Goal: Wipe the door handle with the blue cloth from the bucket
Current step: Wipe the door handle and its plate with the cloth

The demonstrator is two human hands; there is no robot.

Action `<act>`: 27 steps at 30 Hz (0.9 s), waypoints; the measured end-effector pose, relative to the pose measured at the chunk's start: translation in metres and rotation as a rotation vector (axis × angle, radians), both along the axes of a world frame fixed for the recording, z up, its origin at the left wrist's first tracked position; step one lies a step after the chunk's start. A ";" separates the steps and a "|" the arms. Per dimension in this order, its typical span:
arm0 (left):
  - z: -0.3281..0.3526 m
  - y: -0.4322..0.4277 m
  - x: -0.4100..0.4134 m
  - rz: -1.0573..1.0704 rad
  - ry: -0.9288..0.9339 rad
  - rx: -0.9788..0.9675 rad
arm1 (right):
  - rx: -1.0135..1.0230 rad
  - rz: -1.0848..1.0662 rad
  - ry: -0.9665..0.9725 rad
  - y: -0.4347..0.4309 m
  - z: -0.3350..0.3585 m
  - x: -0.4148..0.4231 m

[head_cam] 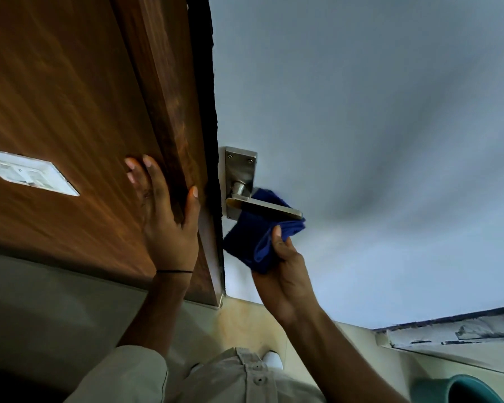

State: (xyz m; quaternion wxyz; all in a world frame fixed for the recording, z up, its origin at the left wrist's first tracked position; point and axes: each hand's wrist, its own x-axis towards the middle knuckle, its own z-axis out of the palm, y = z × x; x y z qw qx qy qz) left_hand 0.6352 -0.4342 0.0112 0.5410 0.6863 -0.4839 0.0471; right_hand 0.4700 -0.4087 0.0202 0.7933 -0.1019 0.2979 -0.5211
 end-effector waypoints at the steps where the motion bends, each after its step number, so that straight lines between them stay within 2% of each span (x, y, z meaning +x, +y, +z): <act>1: 0.000 0.000 0.001 -0.002 -0.006 -0.001 | 0.008 0.021 -0.010 -0.002 -0.001 0.007; 10: -0.004 -0.001 0.006 -0.012 -0.014 -0.009 | 0.042 0.075 -0.126 -0.003 -0.001 -0.005; 16: -0.006 -0.003 0.005 -0.030 0.001 -0.012 | 0.079 0.096 -0.139 -0.019 -0.003 0.027; 20: -0.005 -0.003 0.005 -0.030 0.016 -0.019 | 0.046 0.121 -0.175 -0.017 -0.003 0.013; 27: -0.005 -0.003 0.008 -0.051 0.023 -0.020 | 0.053 0.177 -0.104 -0.024 0.001 0.023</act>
